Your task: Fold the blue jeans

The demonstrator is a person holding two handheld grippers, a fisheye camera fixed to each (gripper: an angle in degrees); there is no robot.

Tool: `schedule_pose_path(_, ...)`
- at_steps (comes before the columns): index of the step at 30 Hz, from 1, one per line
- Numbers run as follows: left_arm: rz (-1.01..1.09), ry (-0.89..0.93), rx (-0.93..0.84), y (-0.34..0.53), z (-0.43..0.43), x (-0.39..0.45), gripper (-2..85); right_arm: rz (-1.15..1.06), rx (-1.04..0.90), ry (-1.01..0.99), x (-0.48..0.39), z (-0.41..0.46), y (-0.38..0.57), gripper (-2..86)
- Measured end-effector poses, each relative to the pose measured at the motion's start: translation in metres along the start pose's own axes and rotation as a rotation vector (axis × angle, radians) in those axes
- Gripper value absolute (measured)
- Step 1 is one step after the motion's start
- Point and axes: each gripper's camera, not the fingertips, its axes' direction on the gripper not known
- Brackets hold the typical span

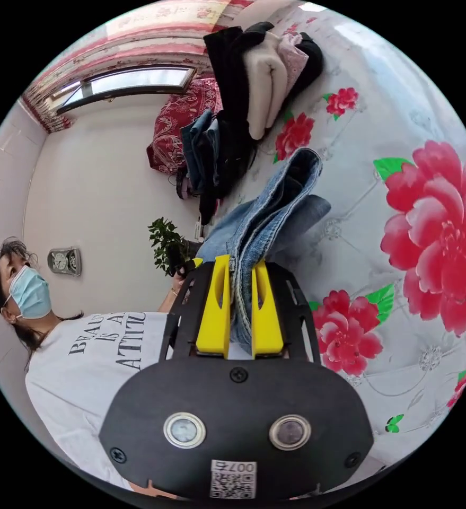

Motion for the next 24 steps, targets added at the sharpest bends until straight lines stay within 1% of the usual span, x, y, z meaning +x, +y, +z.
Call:
schedule_pose_path(4,0.169,0.001,0.079,-0.076,-0.038,0.044,-0.1,-0.177,0.058,-0.016,-0.075,-0.029,-0.061,2.4)
schedule_pose_path(6,0.280,-0.051,0.126,-0.141,-0.064,0.079,0.2,-0.327,0.111,0.010,-0.139,-0.045,-0.109,2.7)
schedule_pose_path(7,0.296,-0.073,0.139,-0.158,-0.070,0.087,0.4,-0.364,0.125,0.025,-0.156,-0.048,-0.123,2.9)
schedule_pose_path(9,0.336,-0.198,0.201,-0.224,-0.086,0.112,2.3,-0.449,0.189,0.110,-0.210,-0.049,-0.177,3.8)
schedule_pose_path(10,0.337,-0.242,0.214,-0.238,-0.086,0.115,3.0,-0.461,0.207,0.140,-0.220,-0.048,-0.190,4.0)
schedule_pose_path(12,0.297,-0.455,0.226,-0.281,-0.074,0.110,6.3,-0.463,0.294,0.314,-0.235,-0.033,-0.232,5.7)
schedule_pose_path(13,0.273,-0.520,0.222,-0.286,-0.067,0.104,7.0,-0.458,0.318,0.358,-0.232,-0.027,-0.239,6.0)
schedule_pose_path(14,0.213,-0.623,0.197,-0.289,-0.049,0.087,8.1,-0.452,0.336,0.460,-0.217,-0.009,-0.248,6.3)
schedule_pose_path(15,0.164,-0.660,0.154,-0.282,-0.025,0.066,8.9,-0.395,0.327,0.562,-0.190,0.015,-0.250,6.5)
schedule_pose_path(16,0.148,-0.656,0.132,-0.275,-0.012,0.055,8.9,-0.354,0.315,0.587,-0.172,0.028,-0.248,6.6)
schedule_pose_path(18,0.103,-0.645,0.025,-0.225,0.046,0.017,8.8,-0.252,0.201,0.522,-0.091,0.084,-0.216,6.6)
schedule_pose_path(19,0.088,-0.652,-0.004,-0.211,0.059,0.010,8.7,-0.231,0.165,0.514,-0.072,0.097,-0.204,6.6)
schedule_pose_path(20,0.066,-0.680,-0.058,-0.181,0.081,0.002,8.3,-0.188,0.109,0.550,-0.037,0.117,-0.176,6.5)
schedule_pose_path(22,0.055,-0.721,-0.113,-0.138,0.107,0.002,8.0,-0.138,0.095,0.677,0.001,0.126,-0.135,6.6)
schedule_pose_path(24,0.051,-0.783,-0.184,-0.094,0.130,0.014,7.8,-0.070,0.154,0.852,0.032,0.099,-0.098,6.9)
